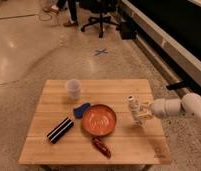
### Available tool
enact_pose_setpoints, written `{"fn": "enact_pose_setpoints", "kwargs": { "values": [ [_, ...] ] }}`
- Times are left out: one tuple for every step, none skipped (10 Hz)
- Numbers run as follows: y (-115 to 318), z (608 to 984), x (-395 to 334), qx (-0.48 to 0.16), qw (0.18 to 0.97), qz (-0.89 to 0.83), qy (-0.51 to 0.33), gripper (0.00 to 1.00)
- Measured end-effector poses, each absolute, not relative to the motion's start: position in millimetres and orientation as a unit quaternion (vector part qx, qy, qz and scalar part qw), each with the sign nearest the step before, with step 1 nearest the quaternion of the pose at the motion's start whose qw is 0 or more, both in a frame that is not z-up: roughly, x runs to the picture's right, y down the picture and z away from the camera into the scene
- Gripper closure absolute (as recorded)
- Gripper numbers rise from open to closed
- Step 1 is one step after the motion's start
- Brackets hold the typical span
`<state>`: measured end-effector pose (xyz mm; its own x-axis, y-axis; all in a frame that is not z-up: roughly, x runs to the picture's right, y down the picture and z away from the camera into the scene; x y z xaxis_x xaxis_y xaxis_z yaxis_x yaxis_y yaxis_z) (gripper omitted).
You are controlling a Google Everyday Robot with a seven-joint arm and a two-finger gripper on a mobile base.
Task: Stand the bottle upright
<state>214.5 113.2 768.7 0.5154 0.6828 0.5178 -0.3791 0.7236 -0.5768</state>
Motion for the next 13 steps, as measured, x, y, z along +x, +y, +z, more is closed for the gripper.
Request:
{"fn": "enact_pose_setpoints", "kwargs": {
  "values": [
    [115.2,769.9,216.6,-0.197,0.843,0.323,-0.383,1.0],
    [118.2,771.1,219.6,-0.192,0.837,0.335,-0.388,1.0],
    [121.4,772.3,222.0,-0.188,0.83,0.347,-0.394,1.0],
    [123.8,772.9,223.2,-0.185,0.825,0.356,-0.399,1.0],
    [125.6,773.4,224.1,-0.183,0.819,0.364,-0.404,1.0],
    [126.6,773.8,225.1,-0.18,0.814,0.372,-0.409,1.0],
    [126.9,774.1,226.3,-0.176,0.808,0.38,-0.414,1.0],
    [127.5,774.1,226.5,-0.174,0.804,0.385,-0.418,1.0],
    [129.5,773.8,225.8,-0.171,0.797,0.391,-0.427,1.0],
    [131.1,773.8,224.8,-0.169,0.793,0.394,-0.433,1.0],
    [132.6,774.2,224.2,-0.168,0.79,0.396,-0.437,1.0],
    [134.3,774.9,223.2,-0.166,0.786,0.398,-0.442,1.0],
    [135.7,776.1,223.1,-0.162,0.781,0.402,-0.45,1.0]
  ]
}}
